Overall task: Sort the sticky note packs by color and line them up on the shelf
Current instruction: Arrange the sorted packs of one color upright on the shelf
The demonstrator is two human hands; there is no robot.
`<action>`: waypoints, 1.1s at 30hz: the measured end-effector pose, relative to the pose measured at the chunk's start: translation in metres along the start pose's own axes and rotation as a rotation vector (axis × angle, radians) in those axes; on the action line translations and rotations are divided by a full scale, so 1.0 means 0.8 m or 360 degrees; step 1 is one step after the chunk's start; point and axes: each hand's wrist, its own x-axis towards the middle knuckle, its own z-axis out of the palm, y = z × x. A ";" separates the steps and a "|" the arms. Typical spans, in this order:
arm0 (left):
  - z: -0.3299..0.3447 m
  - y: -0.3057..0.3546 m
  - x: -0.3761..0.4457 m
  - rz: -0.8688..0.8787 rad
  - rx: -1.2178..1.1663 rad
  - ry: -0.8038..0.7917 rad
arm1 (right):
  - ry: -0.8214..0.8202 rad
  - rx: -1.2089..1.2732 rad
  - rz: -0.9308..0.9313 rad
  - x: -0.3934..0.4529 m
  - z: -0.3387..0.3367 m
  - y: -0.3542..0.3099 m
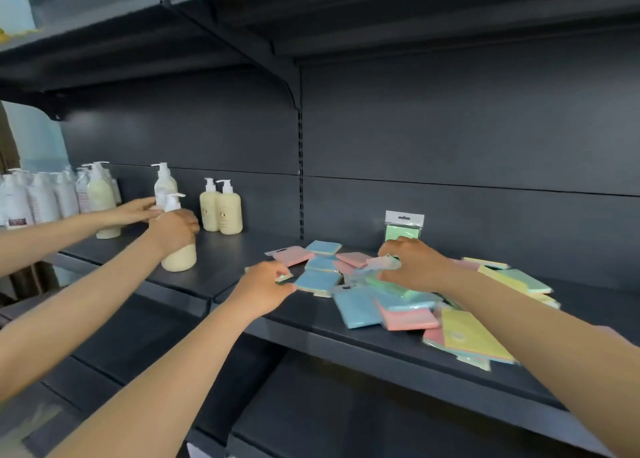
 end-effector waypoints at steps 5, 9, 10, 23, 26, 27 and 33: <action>0.010 -0.009 0.071 0.0123 -0.0049 -0.0104 | -0.0114 0.0111 0.0173 0.064 0.017 0.015; 0.012 -0.017 0.121 0.0143 -0.0002 -0.0121 | -0.0120 0.0330 0.0343 0.106 0.035 0.024; 0.013 -0.021 0.133 0.0130 0.0029 -0.0145 | -0.0130 0.0366 0.0381 0.116 0.041 0.026; 0.055 -0.058 0.262 -0.0293 0.0229 -0.0104 | -0.0601 0.0057 0.0622 0.203 0.054 0.039; 0.061 -0.066 0.281 -0.0378 0.0031 -0.0125 | -0.0585 0.0185 0.0636 0.211 0.057 0.046; 0.062 -0.068 0.287 -0.0419 -0.0059 -0.0156 | -0.0585 0.0230 0.0632 0.213 0.058 0.047; 0.064 -0.075 0.311 -0.0543 -0.0444 -0.0302 | -0.0493 0.0611 0.0587 0.224 0.067 0.056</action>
